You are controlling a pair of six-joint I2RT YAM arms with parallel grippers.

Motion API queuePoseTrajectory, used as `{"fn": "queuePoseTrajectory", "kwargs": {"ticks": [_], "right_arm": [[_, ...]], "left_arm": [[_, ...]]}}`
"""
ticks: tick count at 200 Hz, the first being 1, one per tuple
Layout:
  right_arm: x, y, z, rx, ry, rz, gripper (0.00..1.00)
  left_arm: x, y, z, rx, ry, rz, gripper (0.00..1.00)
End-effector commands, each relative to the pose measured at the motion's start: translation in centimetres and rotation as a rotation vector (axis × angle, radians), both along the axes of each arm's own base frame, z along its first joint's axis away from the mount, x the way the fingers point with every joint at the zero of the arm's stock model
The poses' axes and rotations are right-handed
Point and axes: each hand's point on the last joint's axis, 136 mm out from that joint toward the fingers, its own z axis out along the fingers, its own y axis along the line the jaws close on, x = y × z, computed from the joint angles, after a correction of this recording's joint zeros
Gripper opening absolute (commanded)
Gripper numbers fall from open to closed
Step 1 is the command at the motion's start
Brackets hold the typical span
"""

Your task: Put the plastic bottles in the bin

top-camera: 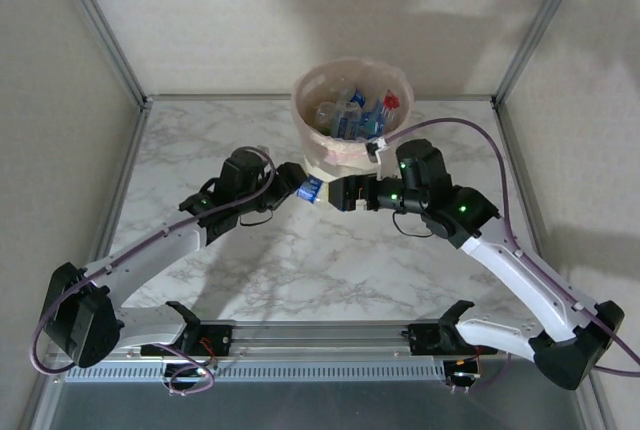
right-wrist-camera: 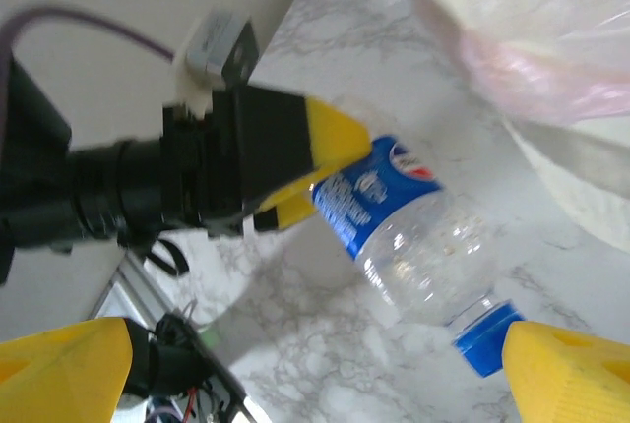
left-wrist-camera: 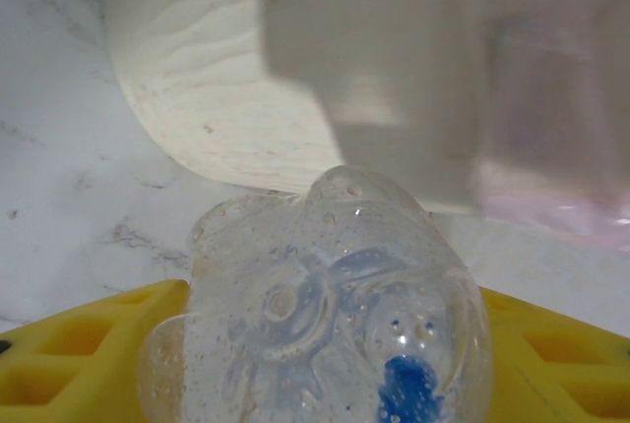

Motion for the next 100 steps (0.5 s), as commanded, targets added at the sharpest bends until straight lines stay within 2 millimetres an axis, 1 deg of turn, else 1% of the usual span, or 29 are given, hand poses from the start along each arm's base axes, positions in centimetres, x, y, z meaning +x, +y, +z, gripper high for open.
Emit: {"fn": "queuePoseTrajectory", "kwargs": {"ticks": [1,17,25,36,43,49,65,74,81,89,100], "right_arm": [[0.0,0.7,-0.8,-0.061,-0.02,0.021,0.97],[0.6,0.8,-1.6,-0.1,-0.014,-0.001,0.97],[0.9,0.8,-1.6,-0.106,-0.015,-0.012,0.97],[1.4,0.6,-1.0,-0.115,-0.034,-0.043,0.97],[1.8,0.1,-0.1,-0.115,-0.056,-0.077,0.97],[1.9,-0.4,0.9,-0.104,-0.08,-0.103,0.97],[1.4,-1.9,5.4,-0.014,-0.17,-0.153,0.99],[1.0,-3.3,8.2,0.038,-0.226,-0.206,0.99],[0.9,-4.7,9.9,0.066,-0.257,-0.261,0.98],[0.9,-6.3,11.5,0.083,-0.287,-0.331,0.99],[1.2,-8.3,12.7,0.089,-0.298,-0.429,0.99]], "left_arm": [[-0.8,-0.9,4.4,-0.026,-0.113,-0.128,0.59],[-1.1,-1.2,5.3,-0.033,-0.136,-0.171,0.59],[-1.2,-1.5,5.7,-0.046,-0.144,-0.193,0.59],[-1.4,-1.7,6.0,-0.066,-0.147,-0.217,0.57],[-1.4,-1.5,6.2,-0.07,-0.146,-0.214,0.57],[-1.3,-1.2,6.5,-0.076,-0.148,-0.204,0.57],[-1.0,-0.3,7.5,-0.104,-0.158,-0.177,0.58],[-0.8,0.2,8.5,-0.126,-0.172,-0.16,0.58],[-0.6,0.4,9.3,-0.148,-0.182,-0.148,0.58],[-0.3,0.7,10.4,-0.177,-0.192,-0.129,0.57],[0.4,1.0,12.1,-0.218,-0.203,-0.094,0.57]]}}
